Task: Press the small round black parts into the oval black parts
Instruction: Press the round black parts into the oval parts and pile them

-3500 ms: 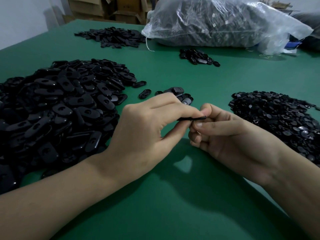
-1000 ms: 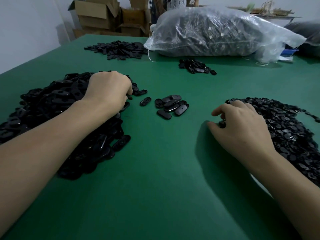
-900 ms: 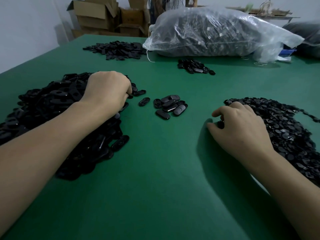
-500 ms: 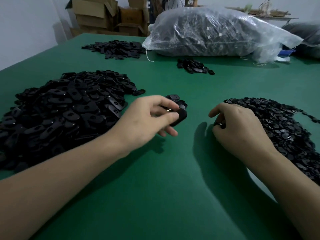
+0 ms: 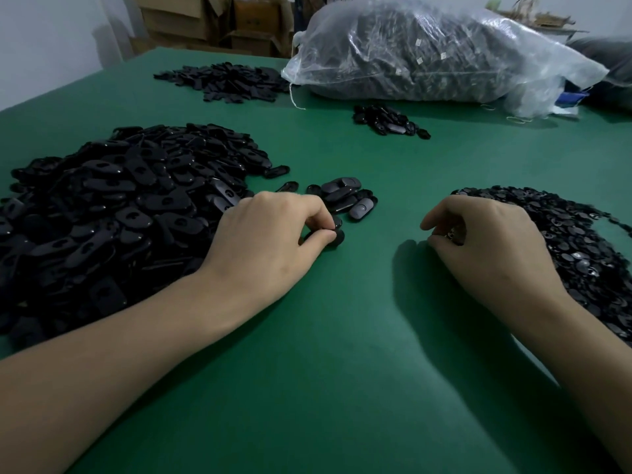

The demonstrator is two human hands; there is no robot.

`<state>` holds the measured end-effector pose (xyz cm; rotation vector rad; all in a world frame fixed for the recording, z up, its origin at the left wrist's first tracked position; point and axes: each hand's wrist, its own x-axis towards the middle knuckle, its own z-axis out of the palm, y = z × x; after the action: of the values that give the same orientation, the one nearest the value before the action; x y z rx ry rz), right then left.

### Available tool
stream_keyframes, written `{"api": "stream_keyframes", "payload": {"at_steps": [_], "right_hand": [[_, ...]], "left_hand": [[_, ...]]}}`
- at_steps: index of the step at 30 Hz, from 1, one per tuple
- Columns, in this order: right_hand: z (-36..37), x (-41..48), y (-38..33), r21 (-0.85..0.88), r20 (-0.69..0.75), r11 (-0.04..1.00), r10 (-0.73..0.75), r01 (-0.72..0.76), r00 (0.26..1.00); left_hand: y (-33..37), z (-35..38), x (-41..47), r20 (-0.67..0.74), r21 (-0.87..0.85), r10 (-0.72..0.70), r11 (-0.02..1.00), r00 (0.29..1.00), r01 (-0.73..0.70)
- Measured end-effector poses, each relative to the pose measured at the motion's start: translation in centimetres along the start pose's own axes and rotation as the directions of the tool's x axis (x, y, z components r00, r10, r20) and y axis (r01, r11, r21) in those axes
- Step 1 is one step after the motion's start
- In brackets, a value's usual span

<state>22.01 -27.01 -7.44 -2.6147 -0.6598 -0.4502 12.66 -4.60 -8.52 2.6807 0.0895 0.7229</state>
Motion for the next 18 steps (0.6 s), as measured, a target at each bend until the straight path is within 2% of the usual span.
{"api": "stream_keyframes", "payload": {"at_steps": [3,10,15,18], "right_hand": [[0.0,0.0,-0.1,0.028,-0.021,1.0,0.009,-0.008,1.0],[-0.1,0.2,0.0,0.095,-0.086,0.995,-0.011,0.019,0.996],[0.0,0.1,0.1,0.202,-0.122,0.979,-0.014,0.038,0.992],[0.0,0.0,-0.2,0.396,-0.114,0.917,0.008,0.039,0.993]], "left_hand": [[-0.4,-0.2,0.2,-0.007,0.052,0.01,0.999,1.0,-0.01],[-1.0,-0.4,0.6,0.027,0.023,-0.085,0.996,0.996,0.084],[-1.0,-0.5,0.8,0.044,-0.086,-0.105,0.99,0.993,0.109],[-0.4,-0.6,0.9,0.019,-0.24,-0.113,0.964,0.993,0.114]]}}
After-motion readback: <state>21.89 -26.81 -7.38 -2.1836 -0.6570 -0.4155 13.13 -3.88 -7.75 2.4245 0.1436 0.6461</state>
